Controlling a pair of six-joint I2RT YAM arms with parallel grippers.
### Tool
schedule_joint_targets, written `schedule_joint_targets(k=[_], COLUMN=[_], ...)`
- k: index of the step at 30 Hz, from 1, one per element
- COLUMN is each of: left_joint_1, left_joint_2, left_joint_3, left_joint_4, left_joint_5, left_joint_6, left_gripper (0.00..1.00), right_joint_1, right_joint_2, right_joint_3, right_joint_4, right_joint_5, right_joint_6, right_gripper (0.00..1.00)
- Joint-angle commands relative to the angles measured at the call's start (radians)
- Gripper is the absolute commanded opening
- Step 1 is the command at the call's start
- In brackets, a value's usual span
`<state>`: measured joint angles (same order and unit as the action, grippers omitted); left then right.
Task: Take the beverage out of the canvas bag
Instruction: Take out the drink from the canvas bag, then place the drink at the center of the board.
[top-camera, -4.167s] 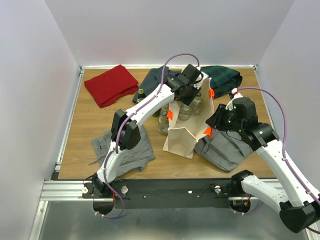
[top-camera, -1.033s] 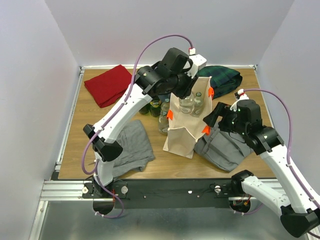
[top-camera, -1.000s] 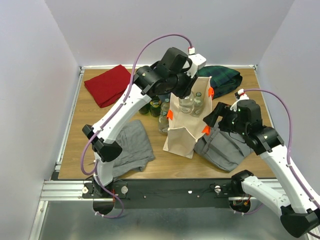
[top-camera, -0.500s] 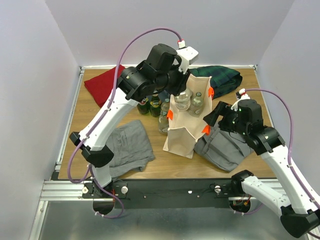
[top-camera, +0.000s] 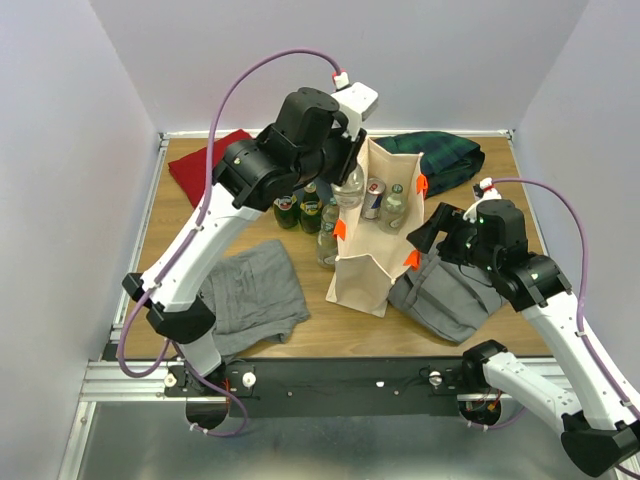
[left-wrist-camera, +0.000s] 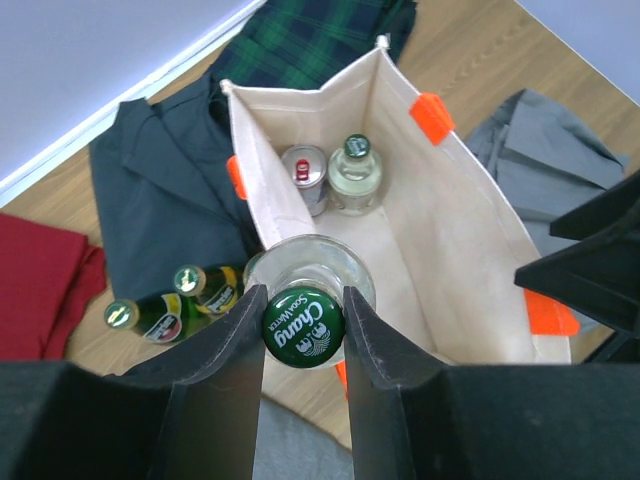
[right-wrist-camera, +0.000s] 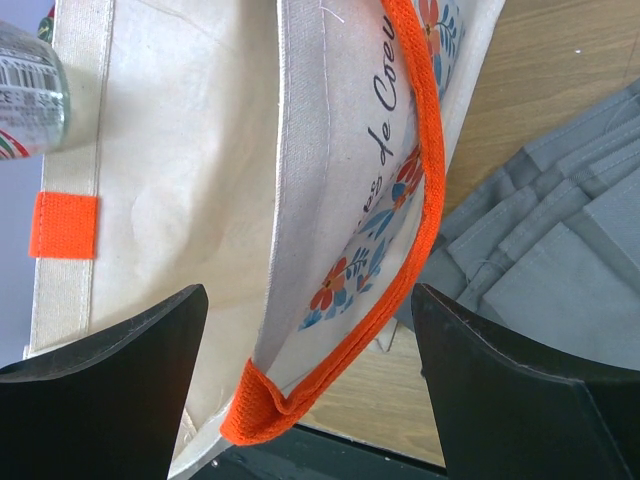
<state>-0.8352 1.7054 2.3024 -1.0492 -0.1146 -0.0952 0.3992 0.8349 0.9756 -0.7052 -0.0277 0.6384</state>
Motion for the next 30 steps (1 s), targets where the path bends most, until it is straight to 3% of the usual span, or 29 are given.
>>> schedule_joint_targets(k=[1,11,30], left_joint_1=[-0.002,0.028,0.157], left_joint_2=[-0.111,-0.188,-0.279], left_joint_3=[-0.018,-0.107,-0.354], left_joint_4=[0.169,0.206,0.258], left_joint_5=[-0.105,-0.211,-0.189], left_joint_6=[-0.008,-0.012,-0.064], left_gripper=[0.0,0.0,0.0], right_joint_1=[0.004,0.004,0.003], right_joint_2=[-0.003,0.01,0.029], right_joint_3=[0.008,0.009,0.015], right_joint_4=[-0.014,-0.008,-0.007], right_joint_5=[0.012,0.003,-0.023], right_joint_6=[0.014,0.015,0.003], right_gripper=[0.91,0.91,0.91])
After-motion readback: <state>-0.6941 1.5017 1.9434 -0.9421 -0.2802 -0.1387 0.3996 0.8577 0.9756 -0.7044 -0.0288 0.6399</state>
